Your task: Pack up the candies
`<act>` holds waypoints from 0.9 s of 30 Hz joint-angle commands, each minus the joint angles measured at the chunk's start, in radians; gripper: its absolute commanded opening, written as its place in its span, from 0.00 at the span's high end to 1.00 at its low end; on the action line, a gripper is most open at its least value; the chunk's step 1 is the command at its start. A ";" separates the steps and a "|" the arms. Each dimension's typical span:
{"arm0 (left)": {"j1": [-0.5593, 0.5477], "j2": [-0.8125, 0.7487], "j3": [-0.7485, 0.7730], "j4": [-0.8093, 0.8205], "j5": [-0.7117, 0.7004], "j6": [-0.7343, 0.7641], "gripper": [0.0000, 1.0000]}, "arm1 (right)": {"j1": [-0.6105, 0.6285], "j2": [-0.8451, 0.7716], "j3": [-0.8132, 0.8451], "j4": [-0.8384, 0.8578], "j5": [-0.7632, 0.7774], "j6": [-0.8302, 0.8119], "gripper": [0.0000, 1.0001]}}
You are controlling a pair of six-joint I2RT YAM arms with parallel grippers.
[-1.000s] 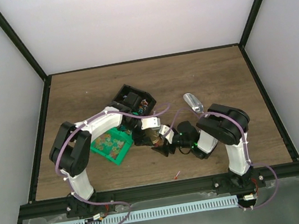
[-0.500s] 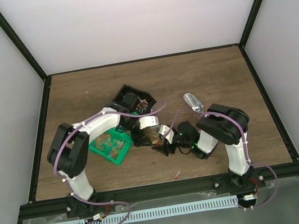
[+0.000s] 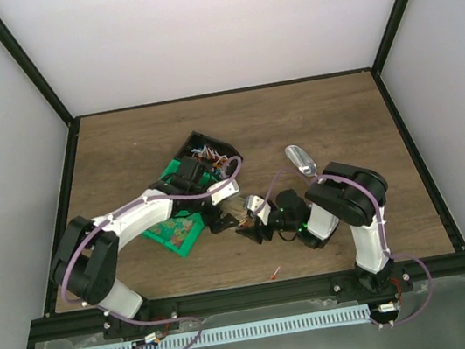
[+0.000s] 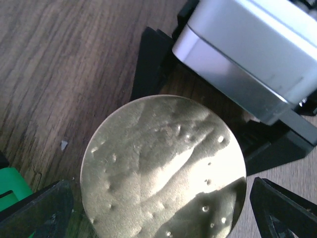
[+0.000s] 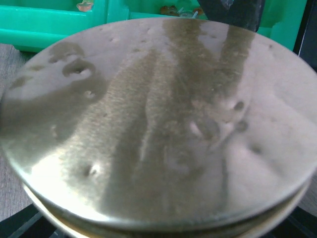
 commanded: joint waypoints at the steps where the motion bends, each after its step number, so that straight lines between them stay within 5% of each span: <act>1: -0.023 -0.044 -0.054 0.161 -0.035 -0.153 0.00 | 0.006 0.000 -0.012 -0.047 0.034 0.014 0.23; 21: -0.049 0.030 -0.052 0.183 -0.043 -0.184 0.03 | 0.006 0.005 -0.002 -0.064 0.041 0.014 0.25; 27: -0.054 0.037 -0.048 0.168 -0.048 -0.148 0.11 | 0.006 0.005 -0.004 -0.064 0.038 0.014 0.27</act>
